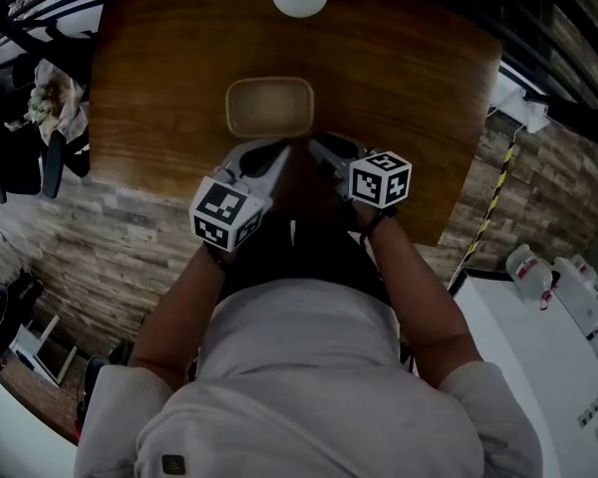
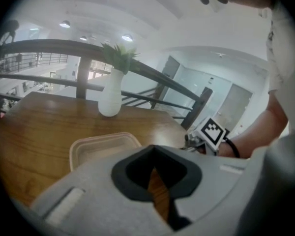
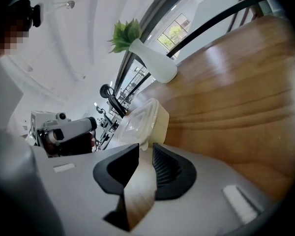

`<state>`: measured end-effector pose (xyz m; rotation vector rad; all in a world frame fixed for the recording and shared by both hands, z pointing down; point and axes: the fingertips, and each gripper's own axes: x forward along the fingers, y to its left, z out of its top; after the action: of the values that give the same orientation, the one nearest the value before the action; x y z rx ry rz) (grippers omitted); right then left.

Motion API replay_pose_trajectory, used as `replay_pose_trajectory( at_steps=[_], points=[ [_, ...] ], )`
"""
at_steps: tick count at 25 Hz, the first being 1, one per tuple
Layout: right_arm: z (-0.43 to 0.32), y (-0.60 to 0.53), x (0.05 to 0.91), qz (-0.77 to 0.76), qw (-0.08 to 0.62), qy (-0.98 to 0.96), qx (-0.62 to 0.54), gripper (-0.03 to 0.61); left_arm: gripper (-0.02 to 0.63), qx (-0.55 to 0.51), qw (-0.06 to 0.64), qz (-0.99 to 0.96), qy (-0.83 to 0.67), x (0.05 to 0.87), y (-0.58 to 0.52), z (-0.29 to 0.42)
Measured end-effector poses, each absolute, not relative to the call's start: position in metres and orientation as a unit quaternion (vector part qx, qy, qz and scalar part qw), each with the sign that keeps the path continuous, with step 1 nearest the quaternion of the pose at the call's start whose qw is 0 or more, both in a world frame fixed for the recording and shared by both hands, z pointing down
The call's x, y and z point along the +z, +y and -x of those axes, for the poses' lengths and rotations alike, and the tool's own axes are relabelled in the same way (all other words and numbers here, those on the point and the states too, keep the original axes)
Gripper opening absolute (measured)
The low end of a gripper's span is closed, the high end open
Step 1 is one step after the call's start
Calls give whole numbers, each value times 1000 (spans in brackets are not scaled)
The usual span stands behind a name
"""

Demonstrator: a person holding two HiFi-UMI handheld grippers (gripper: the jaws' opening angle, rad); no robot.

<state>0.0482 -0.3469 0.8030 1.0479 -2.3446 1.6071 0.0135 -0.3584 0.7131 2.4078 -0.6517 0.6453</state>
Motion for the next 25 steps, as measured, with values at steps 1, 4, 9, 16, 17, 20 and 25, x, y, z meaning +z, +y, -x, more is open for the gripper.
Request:
replay_pose_trajectory(
  at_steps=[1, 4, 9, 16, 17, 20, 25],
  points=[
    [-48, -347, 805, -340, 57, -772, 533, 81, 3, 241, 280, -896, -245, 714, -359, -13],
    [-44, -347, 807, -328, 59, -776, 535, 81, 3, 241, 281, -895, -248, 717, -360, -11],
    [-41, -352, 809, -326, 57, -774, 540, 62, 3, 237, 287, -893, -255, 717, -367, -5],
    [-39, -354, 806, -309, 49, -774, 550, 26, 3, 227, 288, -893, -261, 709, -375, -5],
    [-39, -353, 806, -310, 50, -775, 548, 21, 3, 227, 289, -892, -263, 709, -375, -4],
    [-40, -354, 803, -314, 49, -775, 546, 17, 3, 223, 297, -889, -266, 709, -376, -2],
    [-37, -354, 794, -315, 43, -779, 540, 11, 3, 205, 308, -889, -270, 697, -374, -1]
  ],
)
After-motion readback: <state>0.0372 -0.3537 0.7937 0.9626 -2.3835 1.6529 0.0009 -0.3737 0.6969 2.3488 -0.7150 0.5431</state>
